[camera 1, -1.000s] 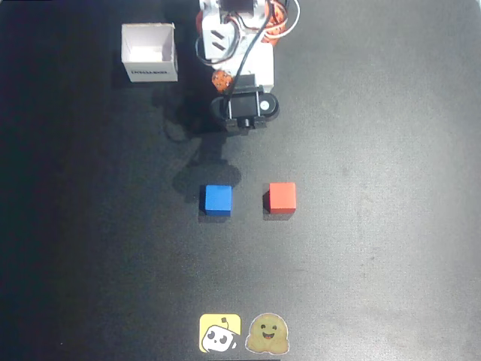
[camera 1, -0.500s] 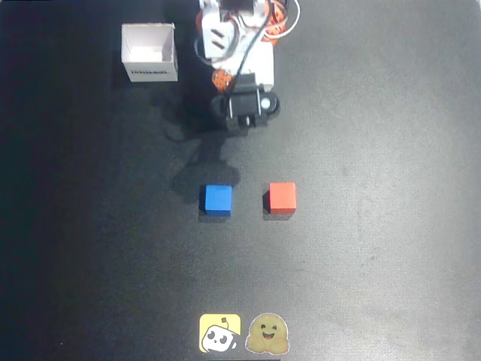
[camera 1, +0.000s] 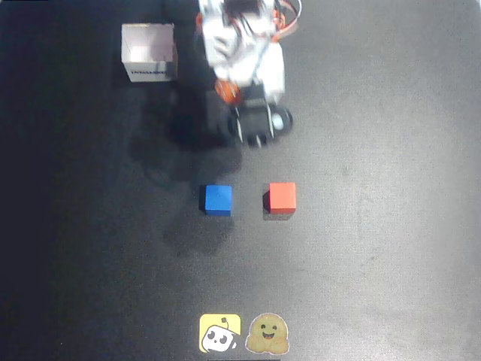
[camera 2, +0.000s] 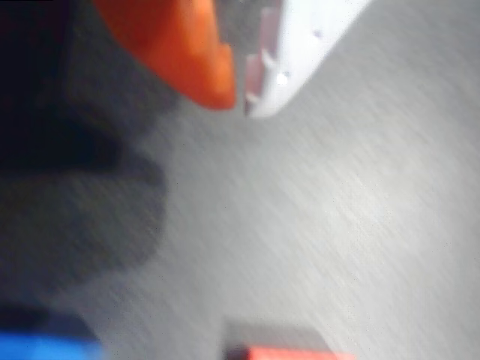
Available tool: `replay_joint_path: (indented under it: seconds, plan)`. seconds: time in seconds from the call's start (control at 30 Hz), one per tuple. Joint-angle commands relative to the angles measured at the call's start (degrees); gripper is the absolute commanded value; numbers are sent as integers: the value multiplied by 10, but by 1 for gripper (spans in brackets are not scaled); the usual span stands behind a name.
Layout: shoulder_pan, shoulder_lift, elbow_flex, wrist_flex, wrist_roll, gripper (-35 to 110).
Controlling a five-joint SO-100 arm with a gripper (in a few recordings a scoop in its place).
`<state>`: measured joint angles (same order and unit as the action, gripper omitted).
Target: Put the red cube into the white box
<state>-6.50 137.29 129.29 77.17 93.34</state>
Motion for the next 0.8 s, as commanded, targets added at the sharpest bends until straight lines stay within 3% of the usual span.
replay_joint_path:
  seconds: [0.0,0.37,0.77]
  plan:
    - [-25,-75,-54,-36,24,0]
    - [-67,-271,-121,-140,57,14]
    - [-88,-353,-142,-218,54,17]
